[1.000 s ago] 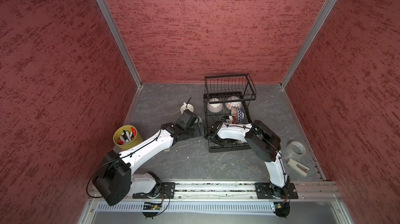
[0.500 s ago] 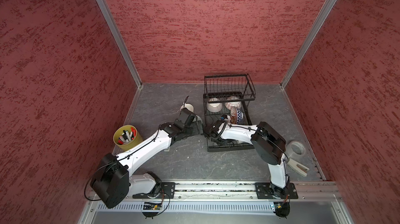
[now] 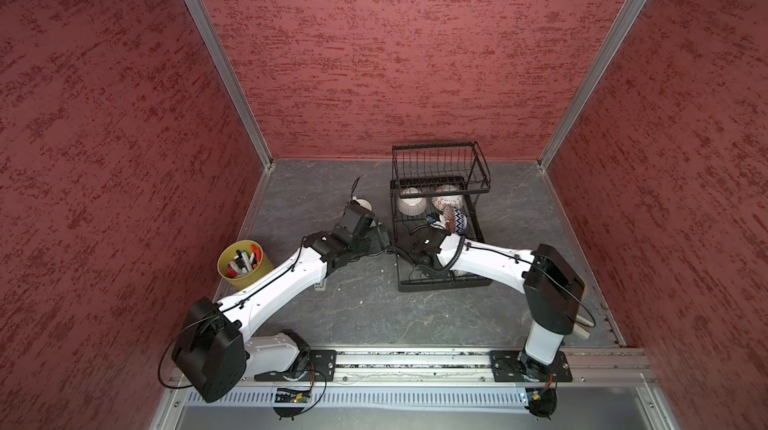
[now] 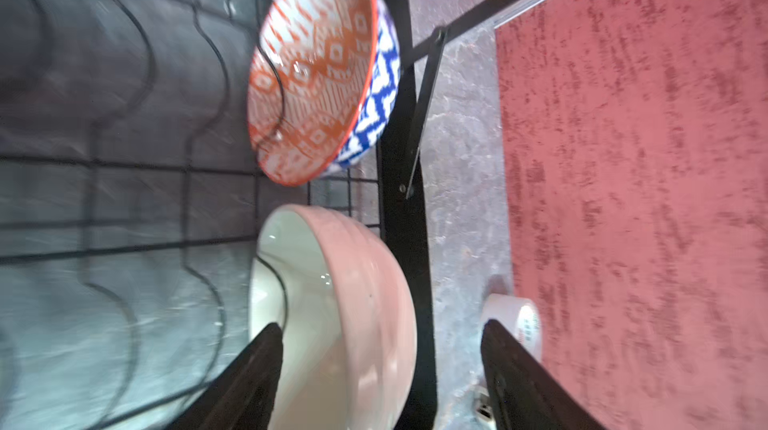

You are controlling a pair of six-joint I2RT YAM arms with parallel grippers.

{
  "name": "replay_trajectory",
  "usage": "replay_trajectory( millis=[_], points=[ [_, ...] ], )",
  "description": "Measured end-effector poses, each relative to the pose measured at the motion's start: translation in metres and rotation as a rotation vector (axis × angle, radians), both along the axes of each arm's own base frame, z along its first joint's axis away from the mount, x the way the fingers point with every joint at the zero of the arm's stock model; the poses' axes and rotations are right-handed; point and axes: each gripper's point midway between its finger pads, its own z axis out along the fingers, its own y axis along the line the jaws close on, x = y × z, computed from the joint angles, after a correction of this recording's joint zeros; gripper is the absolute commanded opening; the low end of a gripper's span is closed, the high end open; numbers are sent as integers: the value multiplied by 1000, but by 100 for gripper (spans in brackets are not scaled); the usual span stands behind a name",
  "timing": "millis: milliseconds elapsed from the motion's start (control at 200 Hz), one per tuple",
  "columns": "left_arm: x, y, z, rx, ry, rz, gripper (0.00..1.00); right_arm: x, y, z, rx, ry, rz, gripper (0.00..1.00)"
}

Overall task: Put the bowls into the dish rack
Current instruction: 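Open the right gripper off the cream bowl while the left grasps the green-patterned bowl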

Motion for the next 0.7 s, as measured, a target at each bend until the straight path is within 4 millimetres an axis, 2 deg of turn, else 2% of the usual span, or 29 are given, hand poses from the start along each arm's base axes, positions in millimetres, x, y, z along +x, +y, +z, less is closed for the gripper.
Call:
replay_trajectory(
  millis=[175,371,696],
  points=[
    [-14,13,-12,66,72,-7,100,4,22,25,229,-54,78,78],
    [-15,26,-13,104,108,8,100,2,50,48,458,-82,179,77],
    [-10,45,-27,186,190,32,90,-9,83,58,704,-66,302,75]
  ],
)
